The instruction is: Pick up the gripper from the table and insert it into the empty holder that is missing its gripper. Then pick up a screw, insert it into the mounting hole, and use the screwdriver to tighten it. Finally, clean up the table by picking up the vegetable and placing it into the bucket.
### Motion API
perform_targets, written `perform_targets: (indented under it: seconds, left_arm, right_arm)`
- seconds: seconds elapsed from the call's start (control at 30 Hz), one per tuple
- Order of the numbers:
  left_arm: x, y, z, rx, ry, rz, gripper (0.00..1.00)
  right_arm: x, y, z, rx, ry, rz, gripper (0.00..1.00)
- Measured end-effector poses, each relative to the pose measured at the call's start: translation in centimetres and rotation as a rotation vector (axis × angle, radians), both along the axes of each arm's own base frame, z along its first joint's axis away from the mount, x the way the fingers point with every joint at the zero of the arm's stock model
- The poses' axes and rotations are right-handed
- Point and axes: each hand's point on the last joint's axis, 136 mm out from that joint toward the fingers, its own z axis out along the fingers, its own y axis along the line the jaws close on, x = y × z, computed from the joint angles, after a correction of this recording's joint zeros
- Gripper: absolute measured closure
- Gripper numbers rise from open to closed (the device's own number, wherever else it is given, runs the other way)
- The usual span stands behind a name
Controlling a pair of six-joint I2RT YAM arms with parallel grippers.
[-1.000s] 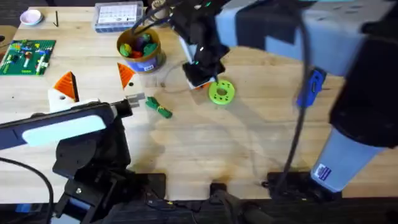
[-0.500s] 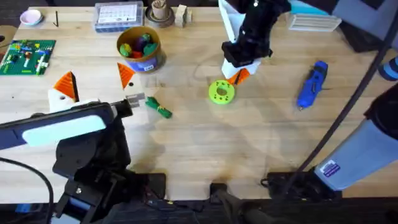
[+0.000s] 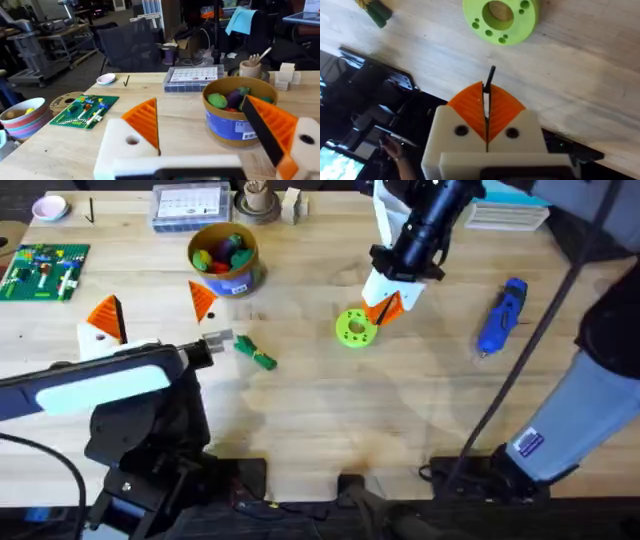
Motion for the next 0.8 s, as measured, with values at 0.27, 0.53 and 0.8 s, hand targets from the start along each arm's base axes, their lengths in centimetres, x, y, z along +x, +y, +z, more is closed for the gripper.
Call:
perform_targets:
  seconds: [0.27, 0.53, 0.8]
  left_arm:
    - [0.0, 0.0, 0.0, 0.000, 0.000, 0.000, 0.007]
    - [0.0, 0.0, 0.0, 0.000, 0.000, 0.000, 0.008]
    - [0.0, 0.0, 0.0, 0.000, 0.000, 0.000, 0.008]
  right_arm:
    - [0.0, -0.2, -1.4, 0.066, 0.151, -0.094, 0.995]
    - [0.9, -0.9, -2.5, 0.126, 0.255, -0.197, 0.995]
    - [0.9, -0.2, -2.9, 0.169, 0.313, -0.231, 0.995]
